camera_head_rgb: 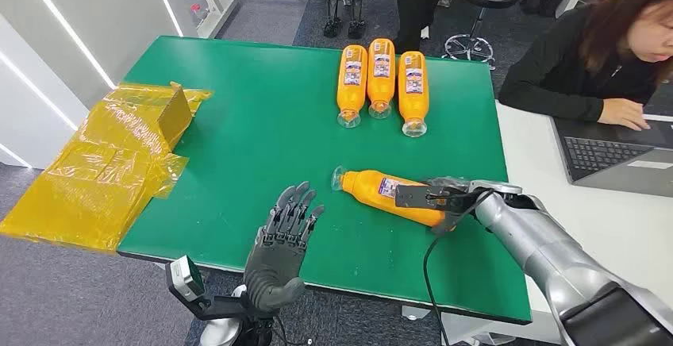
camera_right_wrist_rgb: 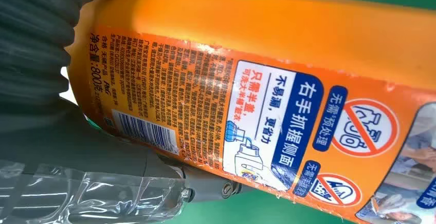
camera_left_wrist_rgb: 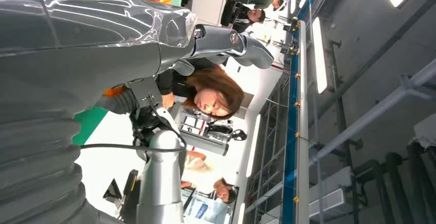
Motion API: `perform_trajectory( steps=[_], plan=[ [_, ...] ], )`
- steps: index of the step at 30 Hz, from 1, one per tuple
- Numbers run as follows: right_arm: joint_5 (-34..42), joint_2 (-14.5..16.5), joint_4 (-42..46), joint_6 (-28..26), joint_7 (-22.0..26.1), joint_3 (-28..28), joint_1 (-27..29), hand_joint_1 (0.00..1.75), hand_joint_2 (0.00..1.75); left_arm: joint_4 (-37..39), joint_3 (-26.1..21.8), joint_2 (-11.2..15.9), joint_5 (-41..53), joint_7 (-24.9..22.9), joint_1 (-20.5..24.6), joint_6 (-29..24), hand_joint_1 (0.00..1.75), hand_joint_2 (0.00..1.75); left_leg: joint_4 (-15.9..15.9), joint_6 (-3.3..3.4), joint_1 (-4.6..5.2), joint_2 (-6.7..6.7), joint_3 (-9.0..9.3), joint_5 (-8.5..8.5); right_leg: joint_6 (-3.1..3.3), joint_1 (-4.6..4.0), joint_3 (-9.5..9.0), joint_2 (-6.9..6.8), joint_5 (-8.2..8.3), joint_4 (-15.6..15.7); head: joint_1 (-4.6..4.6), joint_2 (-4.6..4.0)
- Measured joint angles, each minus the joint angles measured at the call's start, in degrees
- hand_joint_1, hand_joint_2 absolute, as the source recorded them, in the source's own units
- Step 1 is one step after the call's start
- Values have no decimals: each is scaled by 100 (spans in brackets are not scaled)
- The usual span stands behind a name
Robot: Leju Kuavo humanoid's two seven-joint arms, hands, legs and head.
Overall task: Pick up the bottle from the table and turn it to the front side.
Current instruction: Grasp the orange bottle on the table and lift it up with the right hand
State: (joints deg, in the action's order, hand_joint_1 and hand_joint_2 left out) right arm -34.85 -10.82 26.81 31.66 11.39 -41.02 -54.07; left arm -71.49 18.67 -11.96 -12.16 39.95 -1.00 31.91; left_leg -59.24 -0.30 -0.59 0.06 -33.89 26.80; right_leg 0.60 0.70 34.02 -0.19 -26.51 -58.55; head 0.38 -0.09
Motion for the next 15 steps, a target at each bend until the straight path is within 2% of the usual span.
perform_trajectory(
  steps=[15],
  plan=[
    [213,-126,-138,-351,191,-234,-102,175,175,41,0,7,38,0,-4,64,0,175,-1,0,0,0,4,0,0,0,-3,0,0,1,1,0]
  ],
)
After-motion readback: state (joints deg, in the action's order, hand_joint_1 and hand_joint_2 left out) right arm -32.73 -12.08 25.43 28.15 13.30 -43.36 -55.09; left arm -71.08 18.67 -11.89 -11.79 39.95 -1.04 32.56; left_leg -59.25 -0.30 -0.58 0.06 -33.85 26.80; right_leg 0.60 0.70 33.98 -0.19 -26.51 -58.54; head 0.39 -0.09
